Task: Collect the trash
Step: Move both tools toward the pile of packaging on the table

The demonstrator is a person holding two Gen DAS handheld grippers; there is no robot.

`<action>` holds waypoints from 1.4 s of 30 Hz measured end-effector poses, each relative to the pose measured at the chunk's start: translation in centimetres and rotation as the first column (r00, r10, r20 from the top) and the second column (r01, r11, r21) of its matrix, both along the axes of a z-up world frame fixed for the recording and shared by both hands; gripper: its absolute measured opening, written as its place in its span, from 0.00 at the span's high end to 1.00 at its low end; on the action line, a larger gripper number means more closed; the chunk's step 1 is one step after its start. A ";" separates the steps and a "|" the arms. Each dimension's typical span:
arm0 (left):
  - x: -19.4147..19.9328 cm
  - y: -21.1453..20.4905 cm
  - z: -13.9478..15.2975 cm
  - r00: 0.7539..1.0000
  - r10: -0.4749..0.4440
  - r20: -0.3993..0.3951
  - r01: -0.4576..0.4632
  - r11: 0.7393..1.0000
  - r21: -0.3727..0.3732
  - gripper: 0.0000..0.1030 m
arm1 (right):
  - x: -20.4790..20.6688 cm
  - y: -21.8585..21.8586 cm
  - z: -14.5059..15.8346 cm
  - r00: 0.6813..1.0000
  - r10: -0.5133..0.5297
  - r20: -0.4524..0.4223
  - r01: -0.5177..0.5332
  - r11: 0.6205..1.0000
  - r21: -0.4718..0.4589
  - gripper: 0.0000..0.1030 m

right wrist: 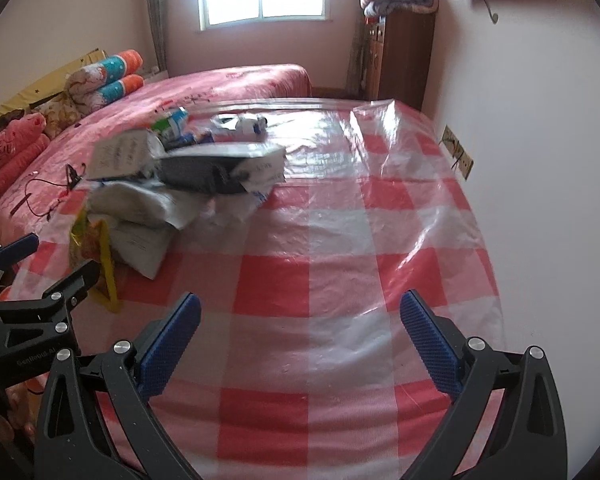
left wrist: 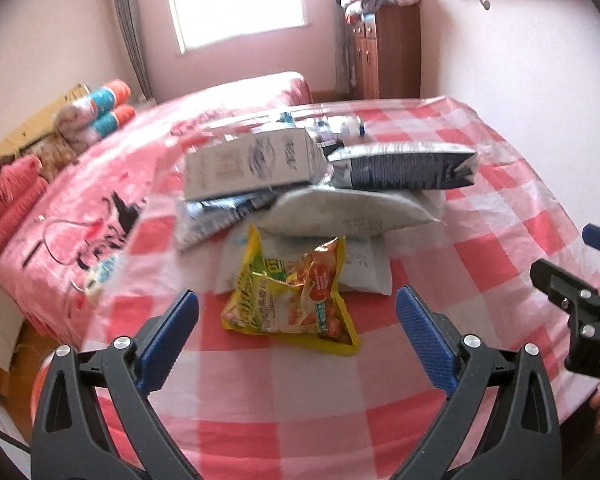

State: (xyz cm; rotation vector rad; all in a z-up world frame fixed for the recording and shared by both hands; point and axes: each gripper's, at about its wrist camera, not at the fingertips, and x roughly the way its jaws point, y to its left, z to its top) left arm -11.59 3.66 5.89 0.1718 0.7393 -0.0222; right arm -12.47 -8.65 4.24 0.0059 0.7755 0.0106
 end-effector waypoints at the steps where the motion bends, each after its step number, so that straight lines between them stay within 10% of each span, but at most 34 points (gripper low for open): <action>1: -0.2 0.0 0.3 1.000 -0.001 0.014 0.001 1.000 0.001 0.04 | -0.4 0.1 0.4 1.000 -0.001 0.010 0.001 1.000 0.000 0.04; 19: -4.7 2.8 4.5 0.990 0.040 0.138 -0.036 0.999 -0.031 0.04 | -7.0 3.6 8.3 0.974 0.024 0.225 -0.002 0.995 -0.096 0.04; 42: -5.7 2.2 4.6 0.985 0.031 0.169 -0.032 0.999 0.002 0.04 | -8.2 2.7 8.9 0.971 0.022 0.240 0.003 0.994 -0.106 0.04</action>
